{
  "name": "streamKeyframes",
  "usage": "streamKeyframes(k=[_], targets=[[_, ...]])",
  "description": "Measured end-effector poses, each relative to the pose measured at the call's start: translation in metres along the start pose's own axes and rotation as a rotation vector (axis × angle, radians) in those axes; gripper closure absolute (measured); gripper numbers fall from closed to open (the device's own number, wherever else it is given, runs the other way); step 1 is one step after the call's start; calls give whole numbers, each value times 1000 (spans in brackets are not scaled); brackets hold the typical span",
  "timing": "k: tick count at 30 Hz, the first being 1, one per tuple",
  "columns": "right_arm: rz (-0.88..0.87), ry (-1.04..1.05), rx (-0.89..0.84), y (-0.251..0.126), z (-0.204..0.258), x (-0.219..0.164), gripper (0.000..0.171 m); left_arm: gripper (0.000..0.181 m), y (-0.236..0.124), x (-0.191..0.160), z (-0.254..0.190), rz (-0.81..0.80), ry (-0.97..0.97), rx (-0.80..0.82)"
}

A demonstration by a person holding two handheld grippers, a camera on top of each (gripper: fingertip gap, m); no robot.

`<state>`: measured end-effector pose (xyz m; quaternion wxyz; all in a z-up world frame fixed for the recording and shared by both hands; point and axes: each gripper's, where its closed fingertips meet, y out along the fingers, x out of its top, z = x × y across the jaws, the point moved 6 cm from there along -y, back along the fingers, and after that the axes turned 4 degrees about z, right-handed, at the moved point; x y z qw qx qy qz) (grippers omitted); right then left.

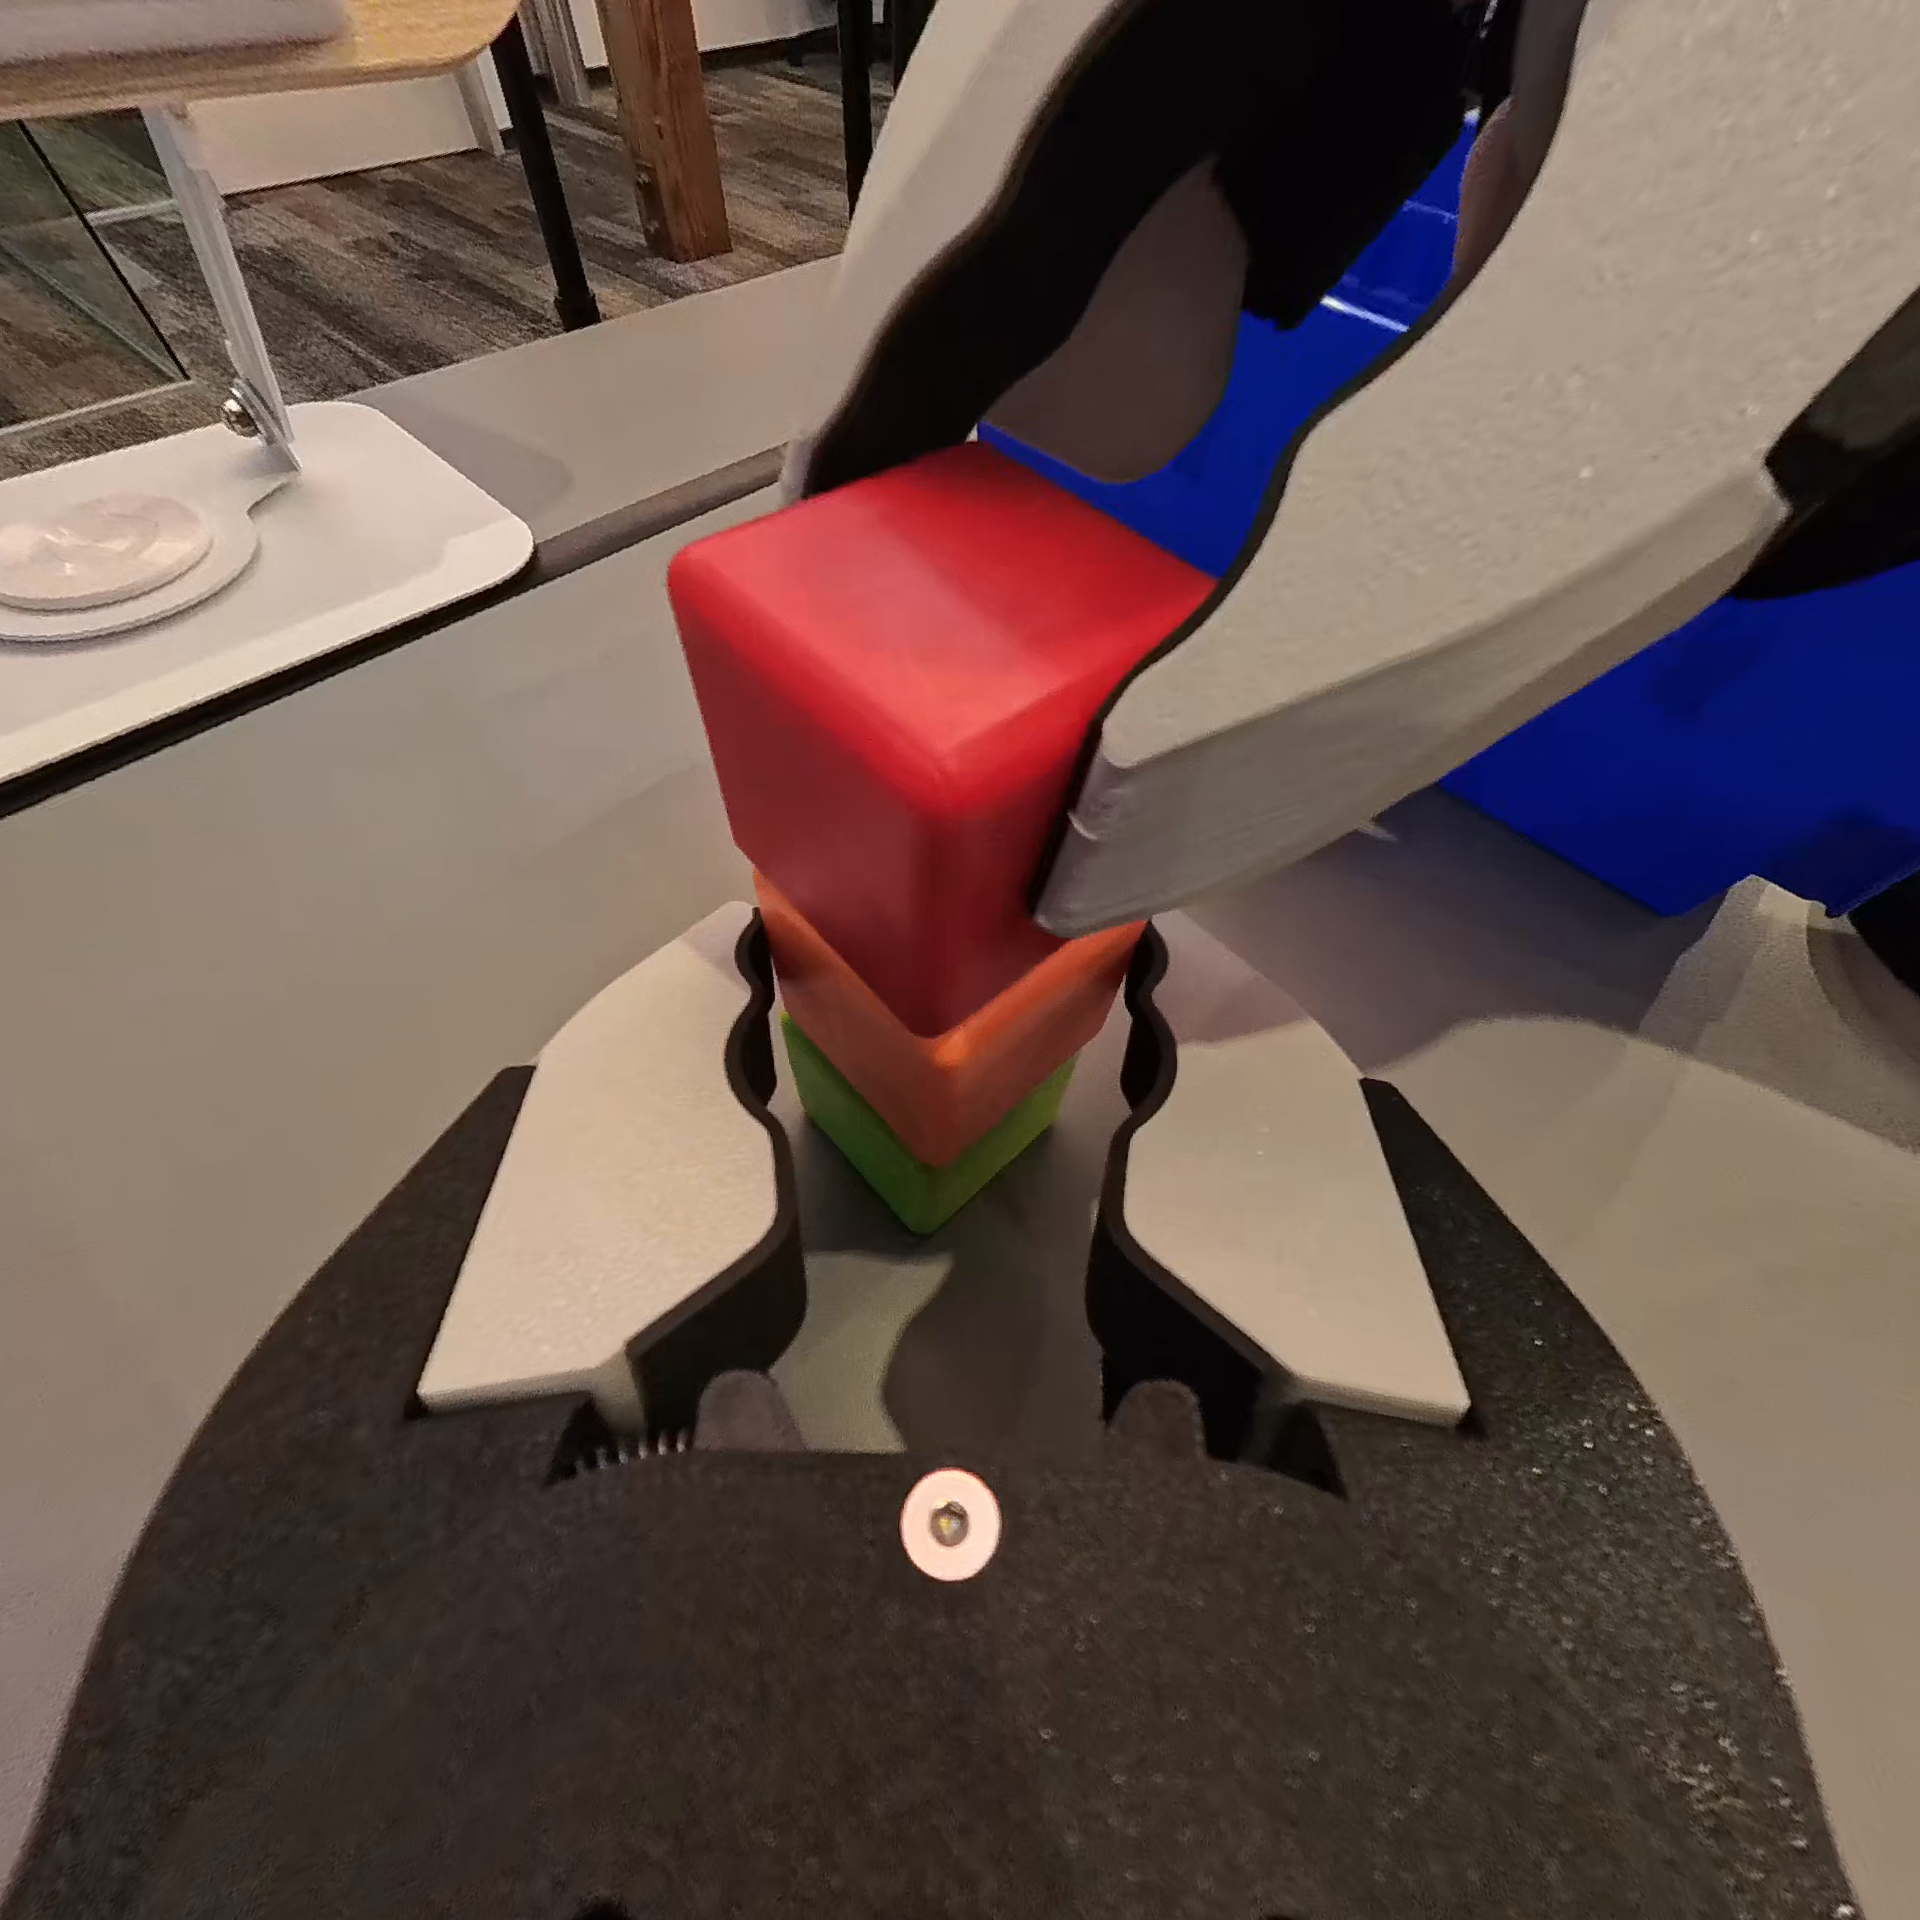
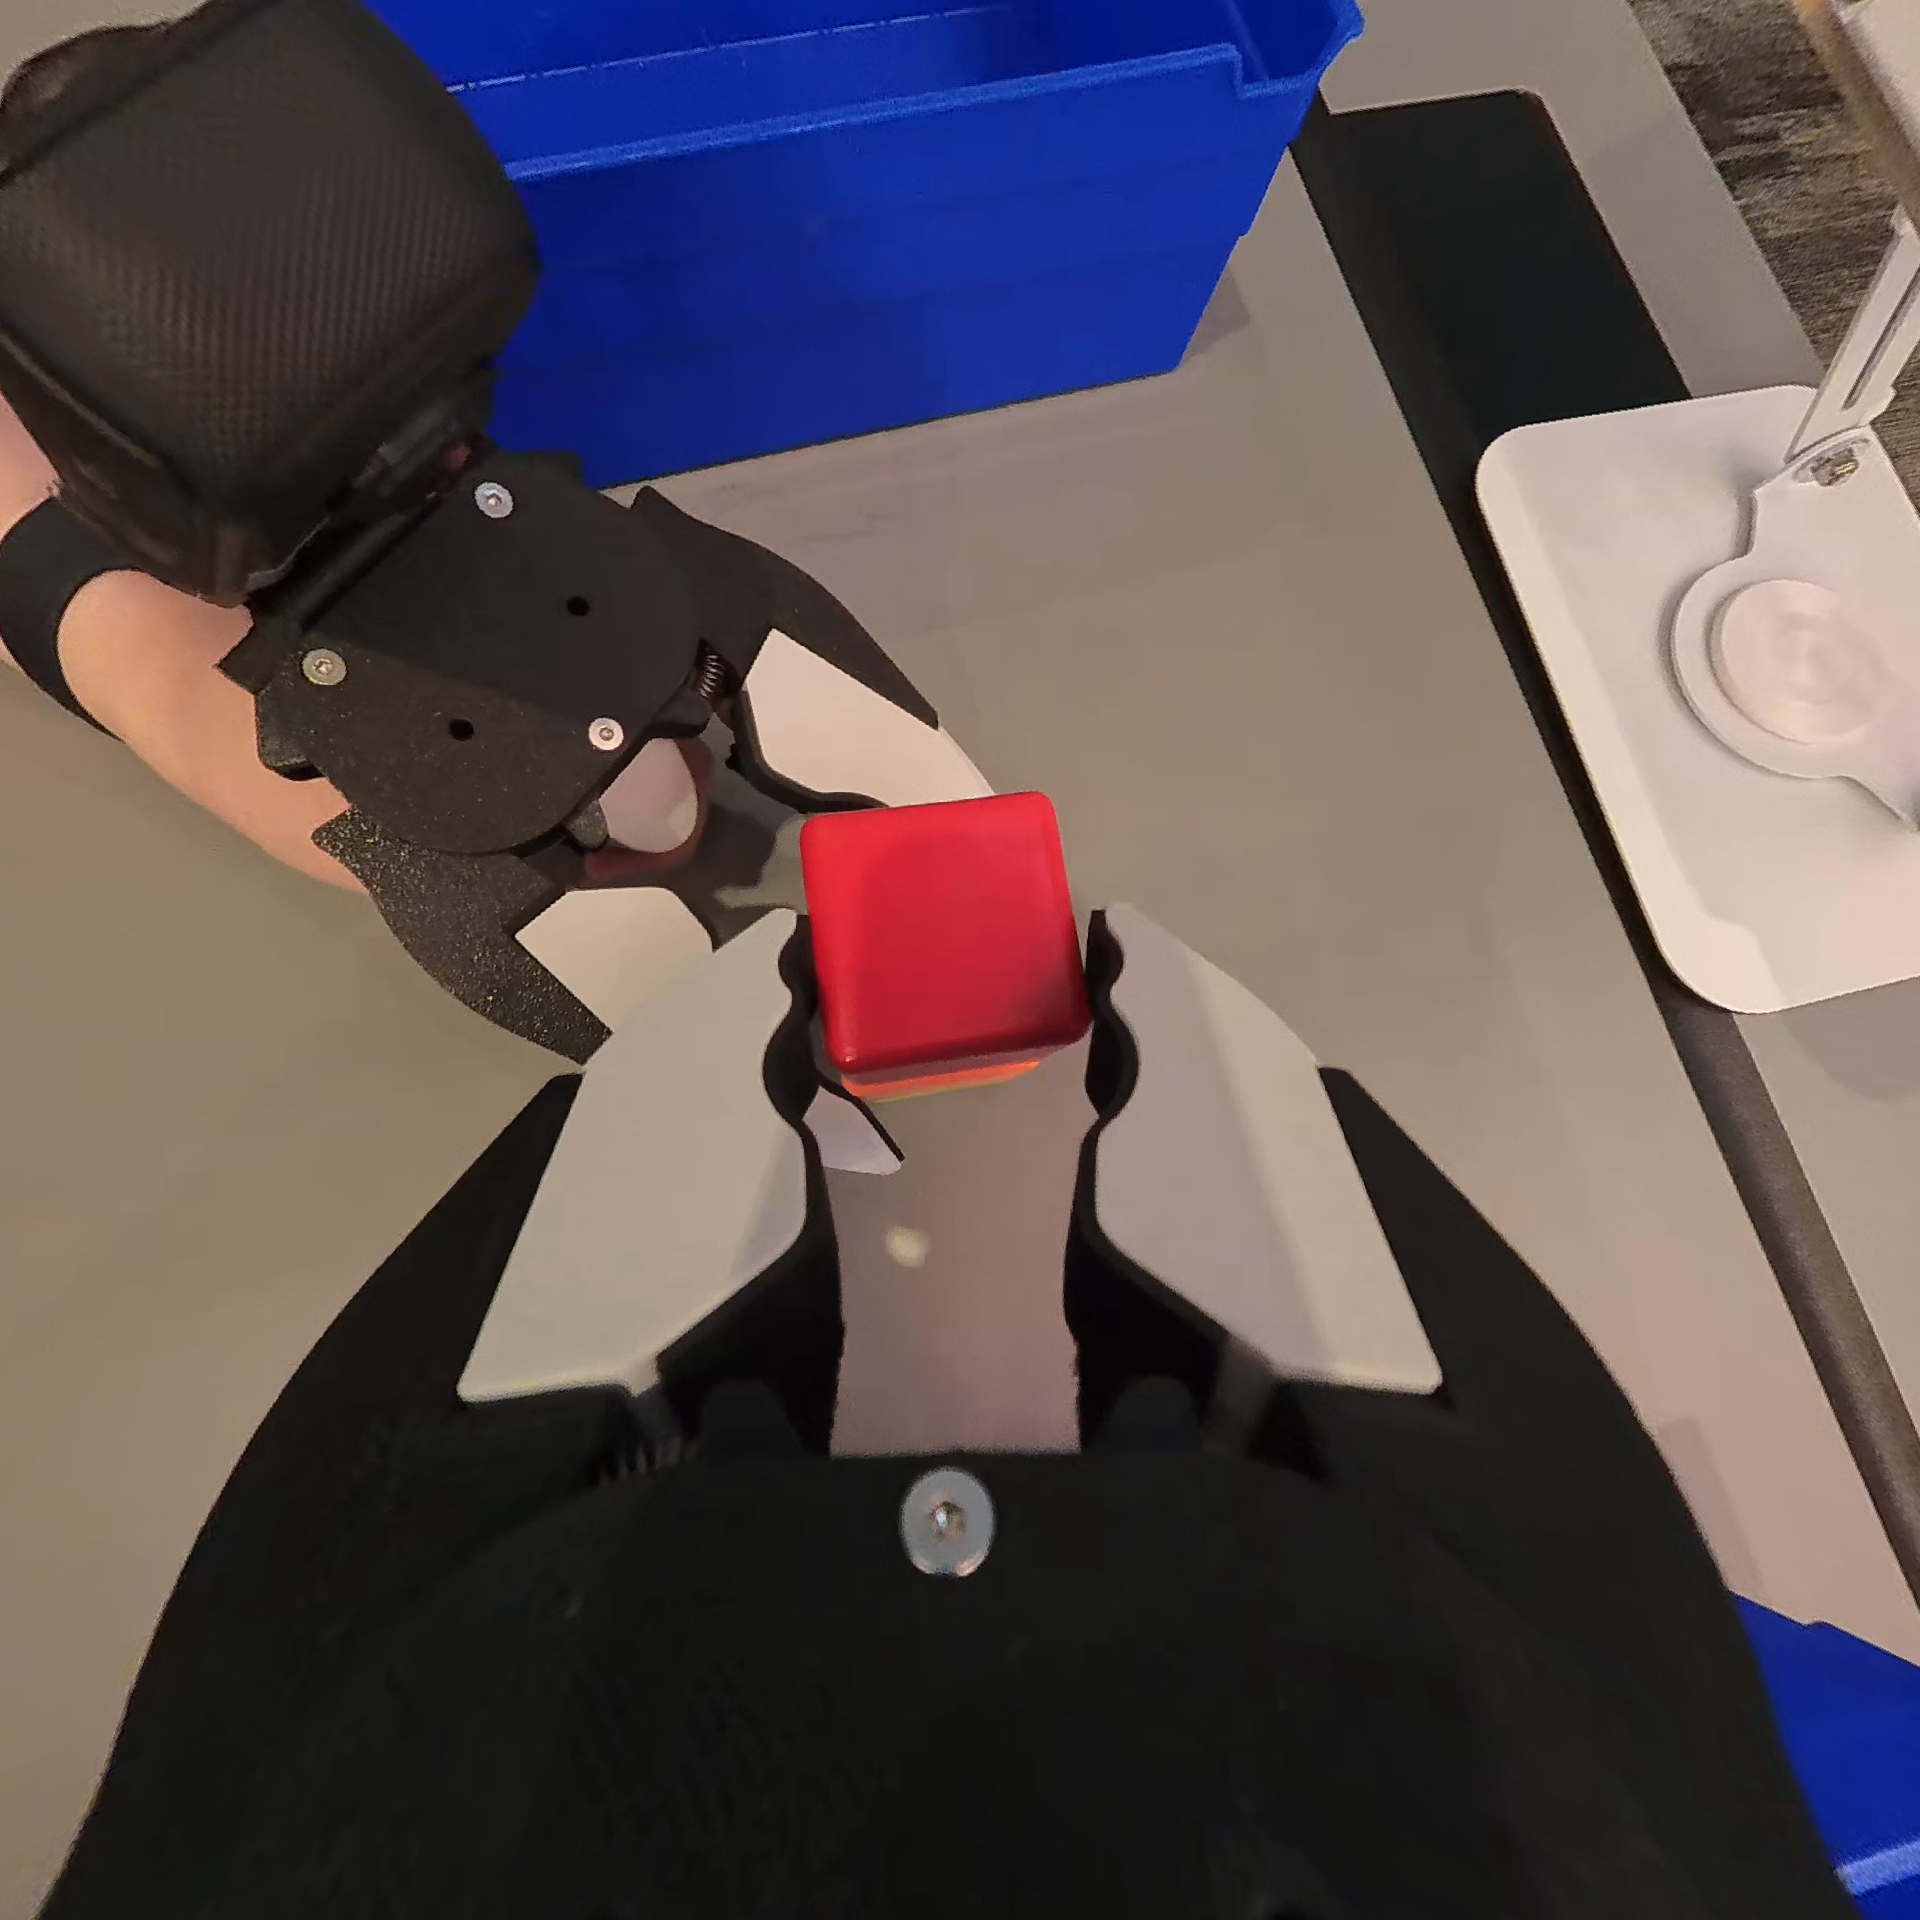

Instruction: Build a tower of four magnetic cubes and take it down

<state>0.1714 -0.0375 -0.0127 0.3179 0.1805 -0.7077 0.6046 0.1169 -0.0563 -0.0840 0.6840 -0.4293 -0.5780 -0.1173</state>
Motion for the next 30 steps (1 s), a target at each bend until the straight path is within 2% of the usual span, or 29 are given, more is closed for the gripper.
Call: streamKeyframes(k=[9, 12, 15, 18, 21, 23, 25, 27, 30], targets=[[-6, 41, 14, 0, -2, 0, 120, 116, 1, 1, 0, 4, -3, -6], [-59, 91, 44, -6, -4, 4, 120, 116, 1, 1, 0, 9, 16, 0], [-135, 101, 10, -31, -10, 9, 120, 116, 1, 0, 0, 10, 6, -1], [-198, 117, -143, -79, -27, 2, 120, 116, 1, 1, 1, 8, 7, -3], [-299, 255, -343, -138, -59, -27, 120, 116, 1, 0, 1, 10, 6, 0], [-261, 411, -471, -157, -86, -66, 121, 116, 1, 0, 0, 9, 8, 0], [-156, 507, -515, -151, -106, -108, 120, 116, 1, 0, 0, 7, 9, 2], [-60, 571, -484, -129, -120, -141, 120, 116, 1, 0, 0, 7, 9, 3], [35, 624, -454, -101, -132, -172, 120, 116, 1, 0, 1, 9, 7, 0]])
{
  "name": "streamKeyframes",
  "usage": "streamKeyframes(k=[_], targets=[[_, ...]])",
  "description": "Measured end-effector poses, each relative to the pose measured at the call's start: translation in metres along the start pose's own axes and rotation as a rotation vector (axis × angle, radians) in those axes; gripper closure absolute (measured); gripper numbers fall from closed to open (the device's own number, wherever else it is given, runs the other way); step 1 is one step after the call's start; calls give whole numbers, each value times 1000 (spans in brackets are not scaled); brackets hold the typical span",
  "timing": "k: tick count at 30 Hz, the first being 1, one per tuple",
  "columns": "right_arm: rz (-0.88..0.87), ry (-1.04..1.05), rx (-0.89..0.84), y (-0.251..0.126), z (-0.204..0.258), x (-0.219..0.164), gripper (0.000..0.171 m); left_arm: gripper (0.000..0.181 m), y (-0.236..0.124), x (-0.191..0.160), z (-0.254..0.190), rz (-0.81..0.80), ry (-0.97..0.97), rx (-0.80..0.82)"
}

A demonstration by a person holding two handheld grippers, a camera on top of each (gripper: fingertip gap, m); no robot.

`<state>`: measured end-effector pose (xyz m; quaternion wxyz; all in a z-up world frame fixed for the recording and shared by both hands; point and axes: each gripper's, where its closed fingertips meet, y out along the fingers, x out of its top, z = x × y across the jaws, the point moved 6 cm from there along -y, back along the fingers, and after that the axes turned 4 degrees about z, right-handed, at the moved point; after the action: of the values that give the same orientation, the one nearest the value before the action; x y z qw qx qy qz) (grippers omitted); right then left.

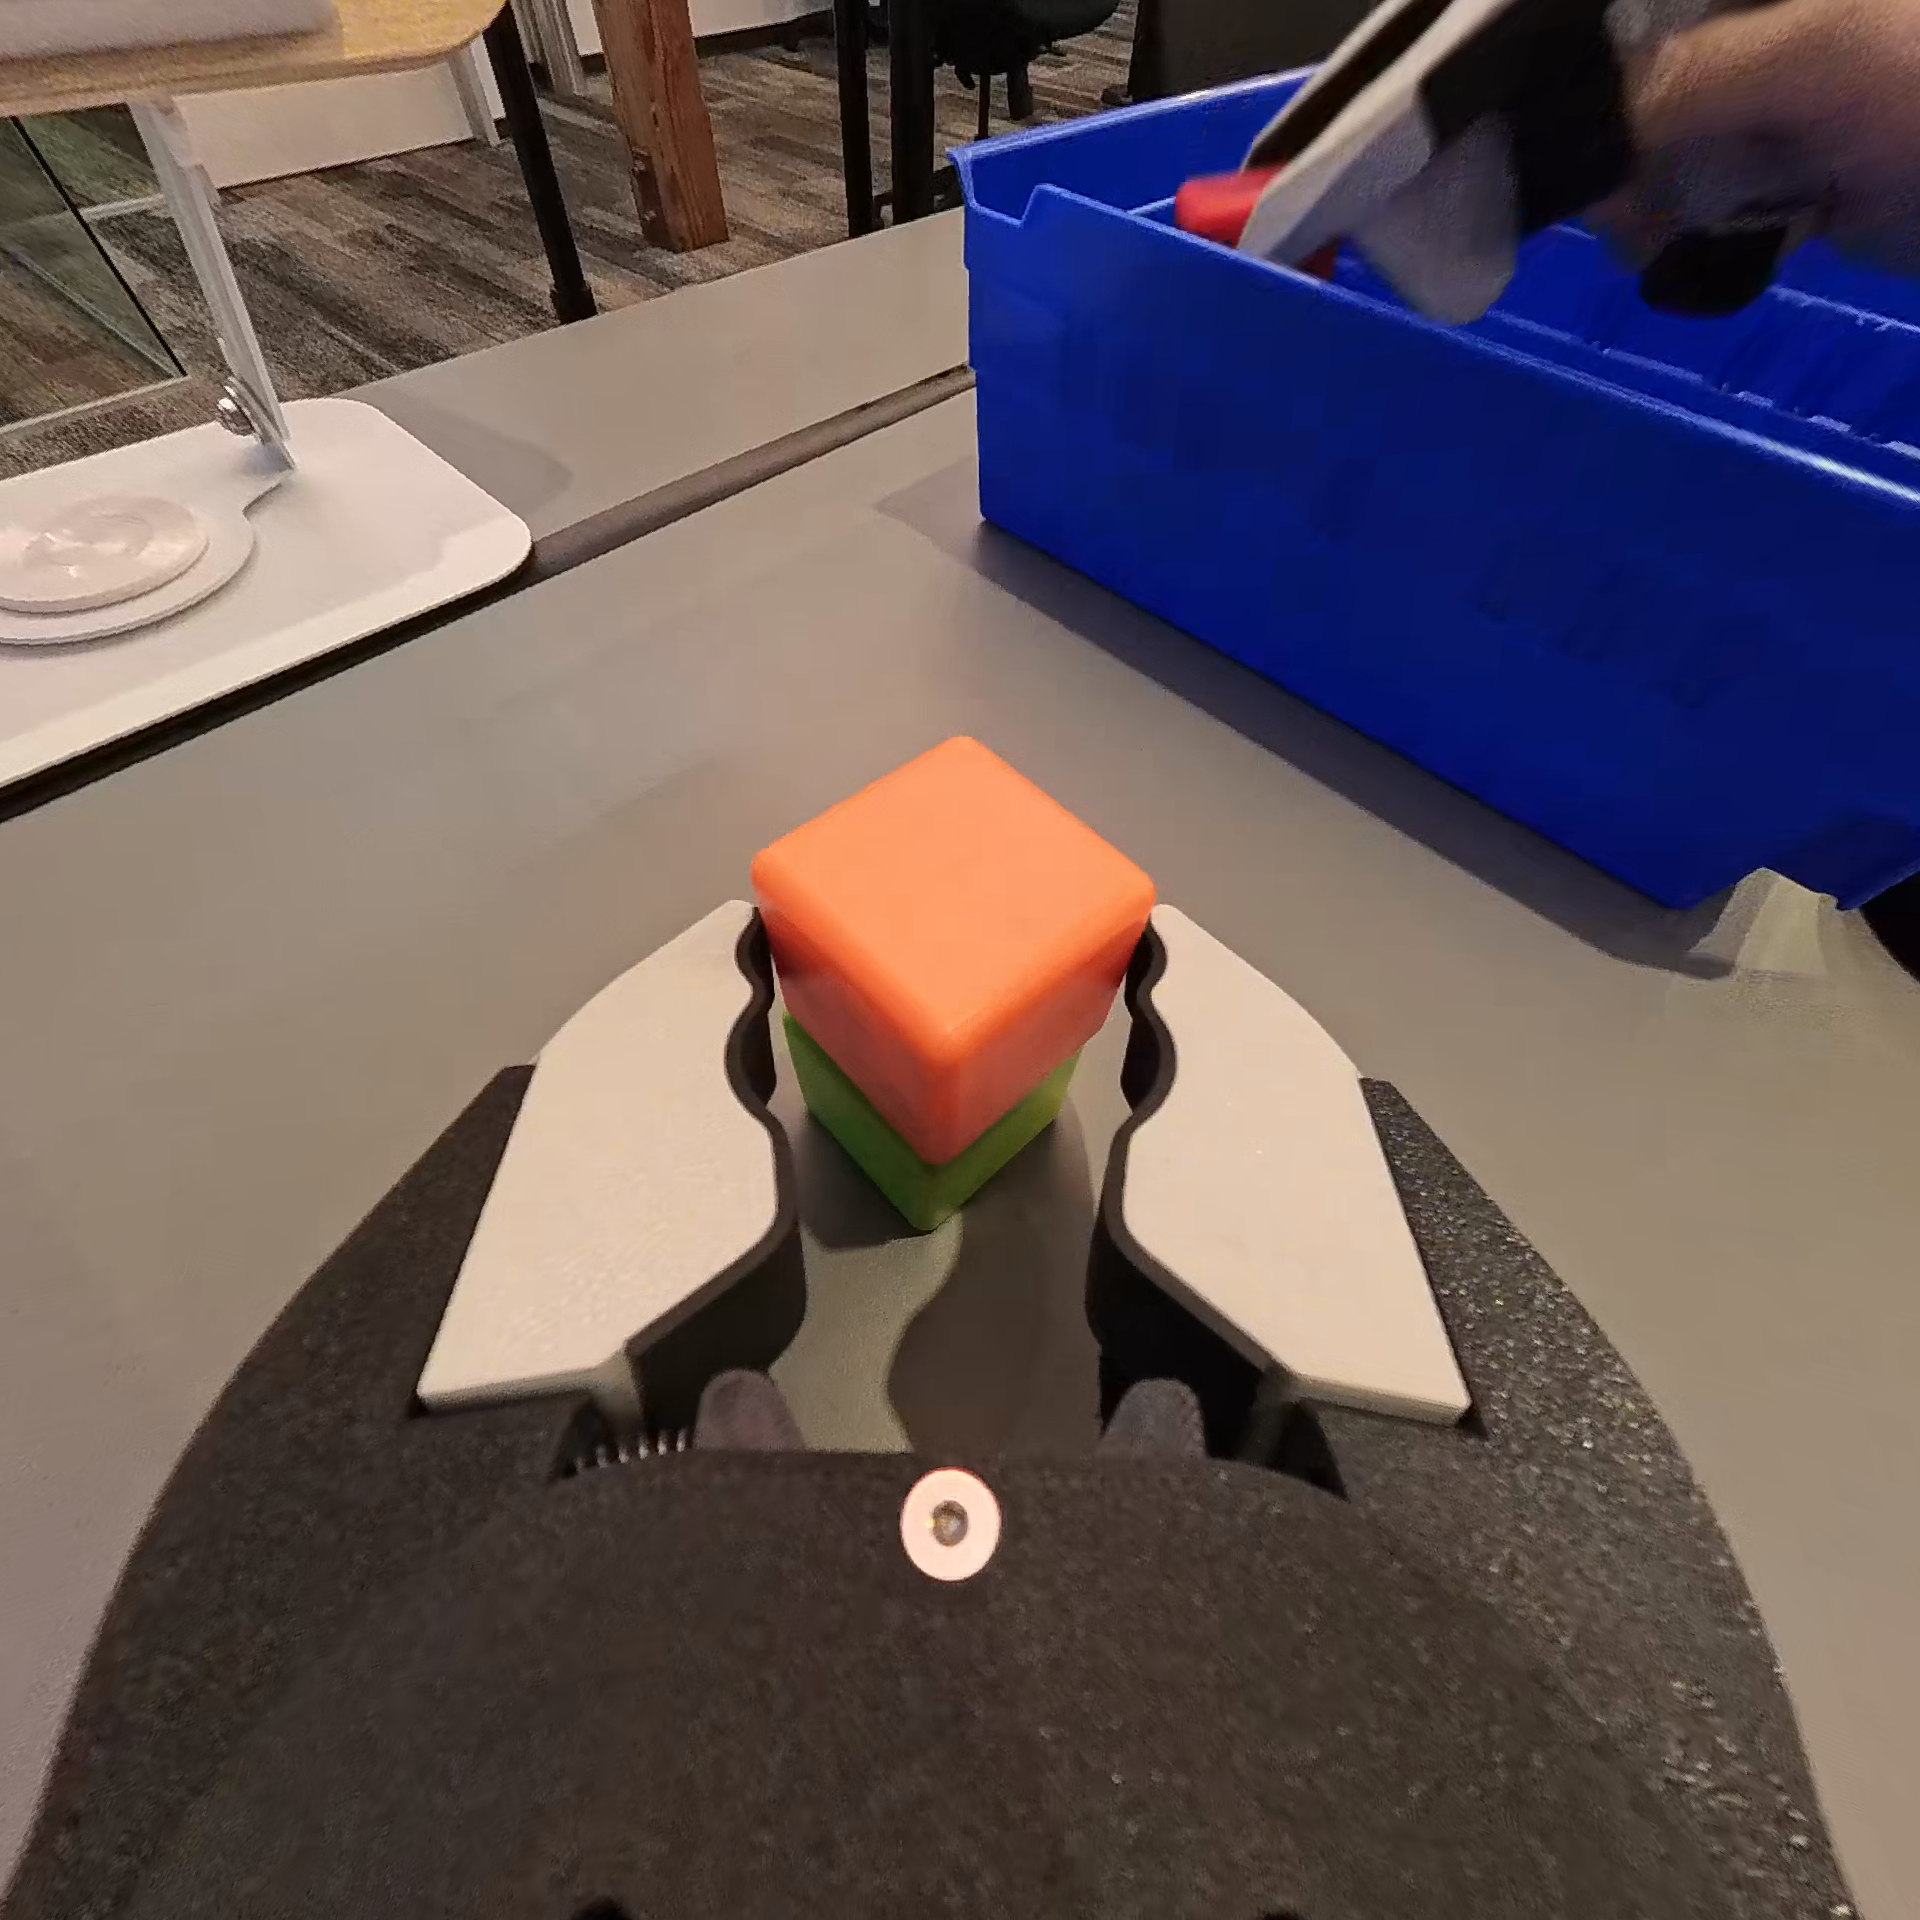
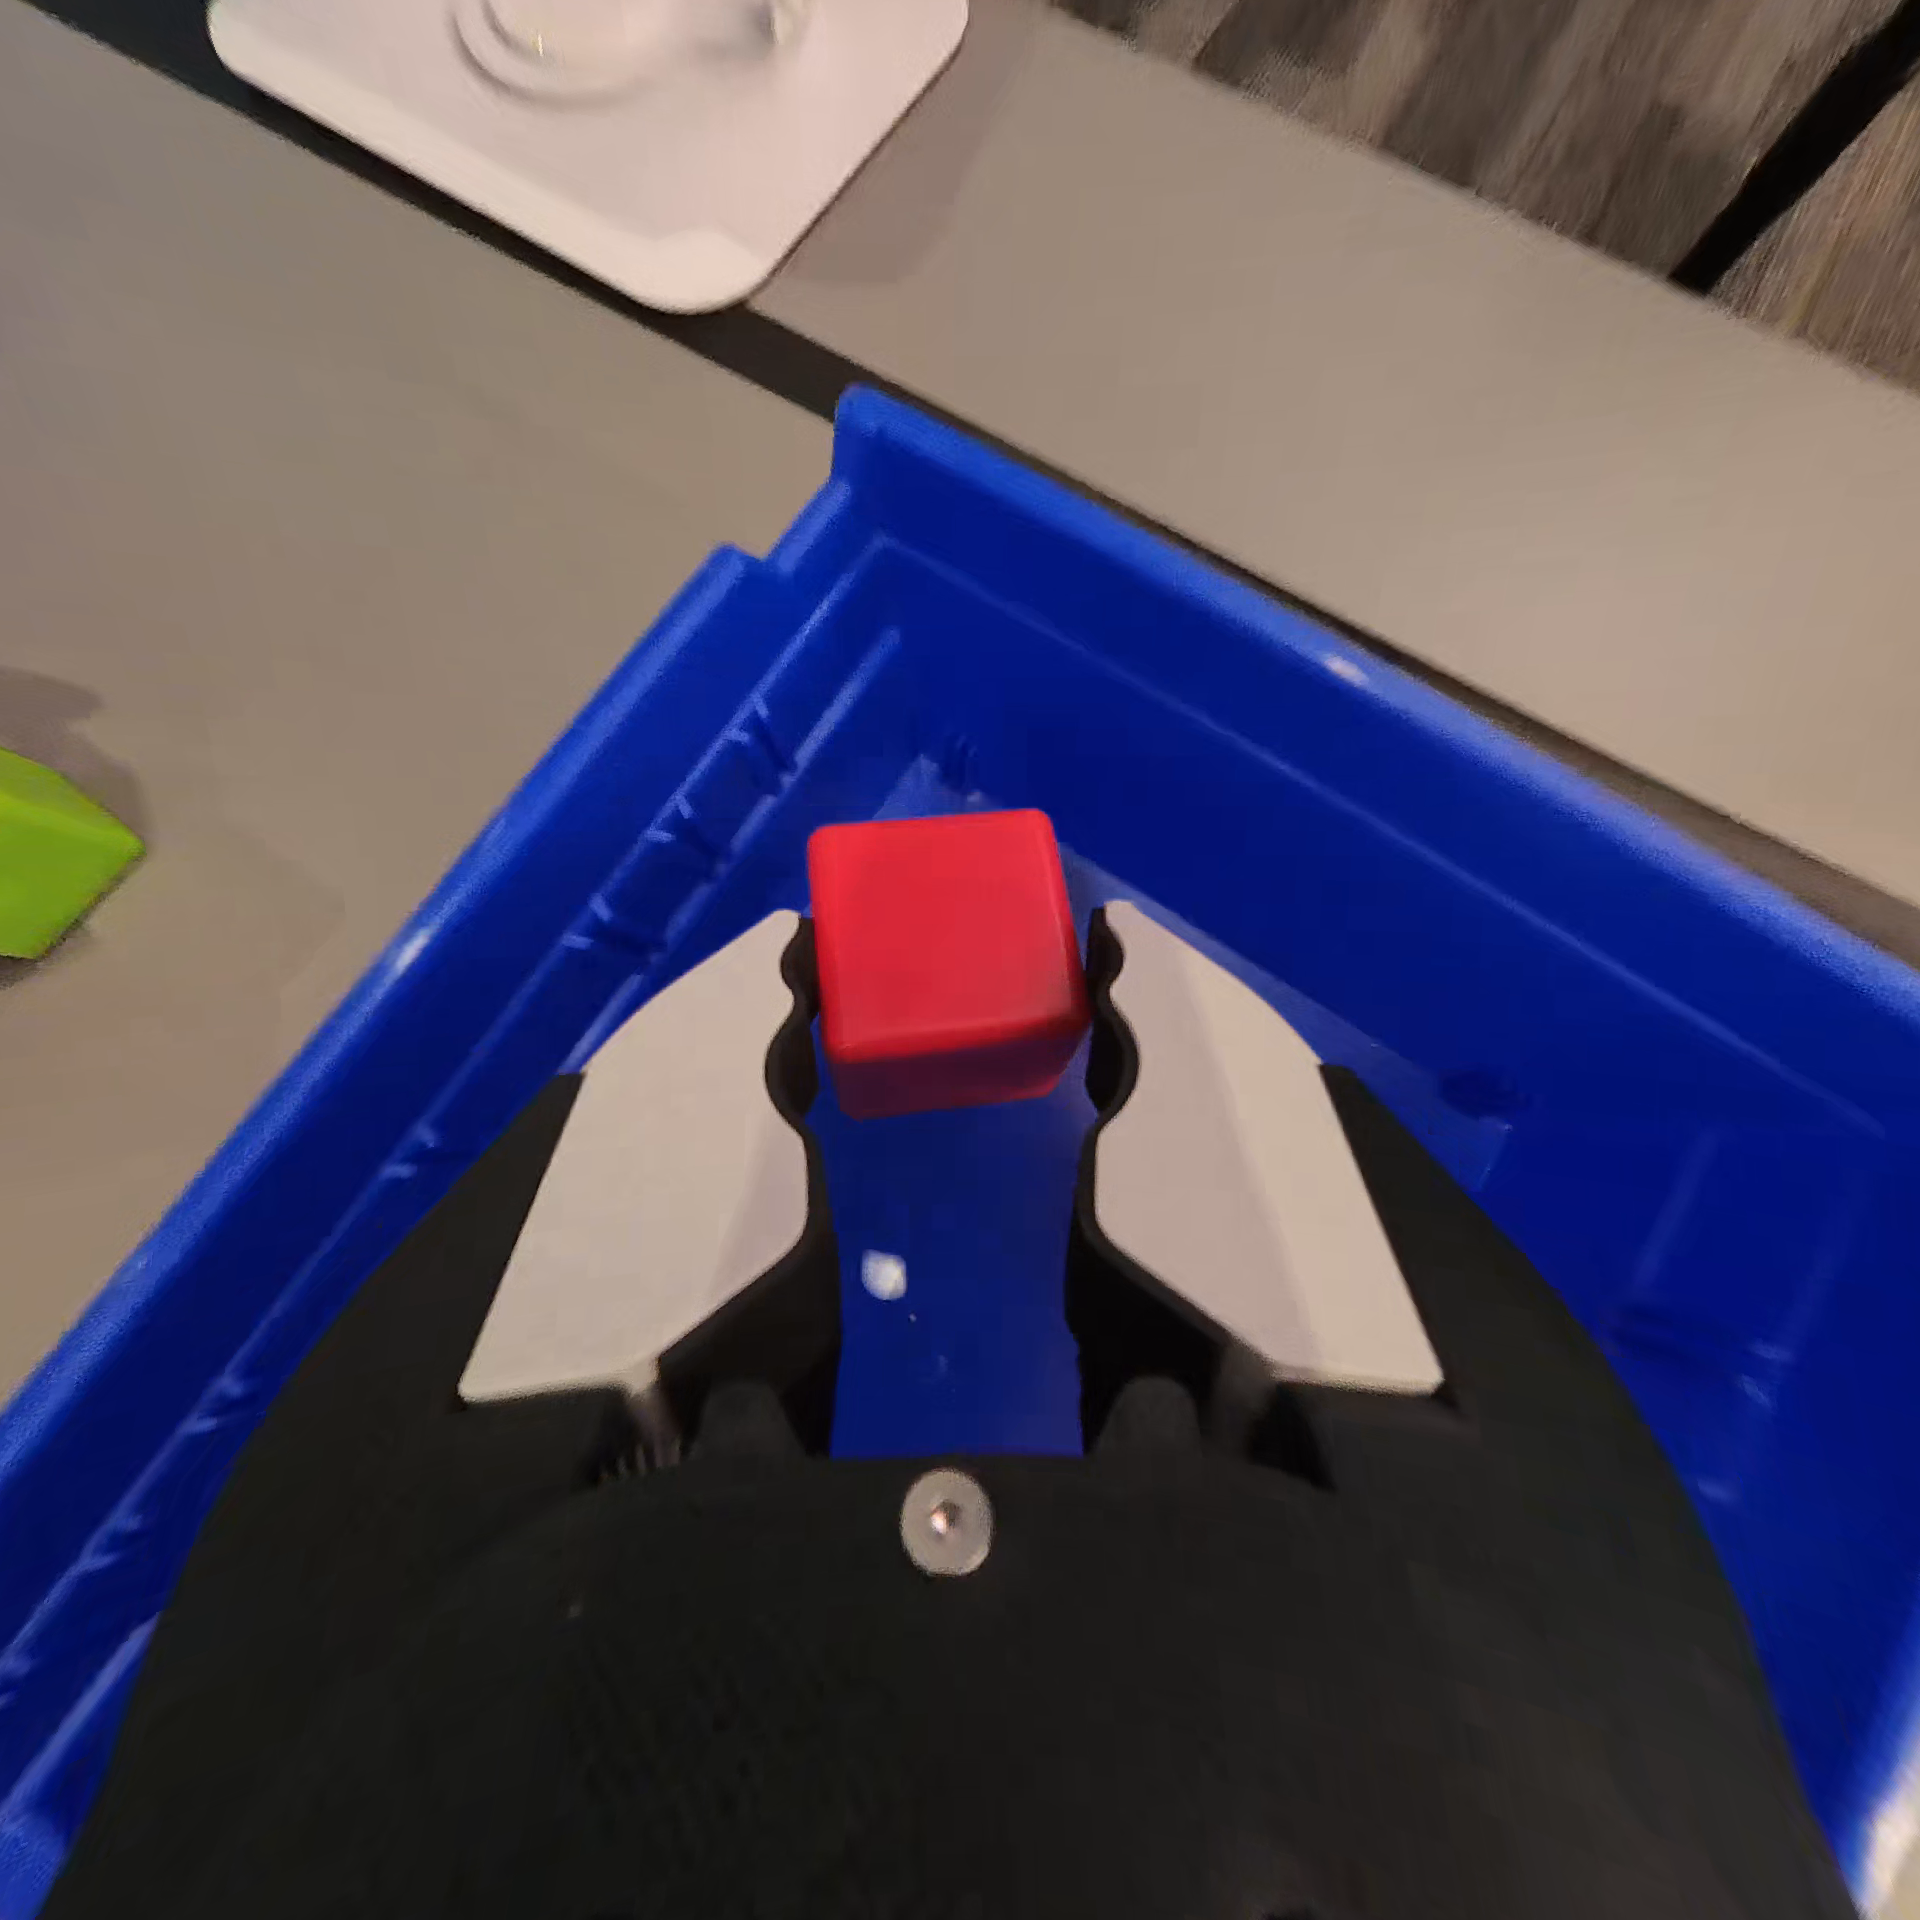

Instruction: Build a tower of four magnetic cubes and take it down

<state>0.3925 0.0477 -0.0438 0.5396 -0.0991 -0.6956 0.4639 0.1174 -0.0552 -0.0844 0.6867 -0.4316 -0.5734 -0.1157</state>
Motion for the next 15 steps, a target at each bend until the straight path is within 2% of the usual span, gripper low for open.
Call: streamKeyframes(k=[4, 8, 11, 13, 15], targets=[[84, -8, 49, 24, 3, -13, 119, 116, 0, 0, 0, 6, 3, -1], [203, -58, 21, 38, 2, -29, 119, 116, -1, 0, 1, 9, 6, -2], [207, -34, 37, 38, 0, -30, 119, 116, -1, 0, 1, 8, 8, 2], [193, -29, 33, 34, -2, -29, 109, 116, -1, 0, 2, 7, 5, 5], [173, -21, 25, 26, -4, -26, 108, 116, -2, -1, 3, 12, 5, 19]])
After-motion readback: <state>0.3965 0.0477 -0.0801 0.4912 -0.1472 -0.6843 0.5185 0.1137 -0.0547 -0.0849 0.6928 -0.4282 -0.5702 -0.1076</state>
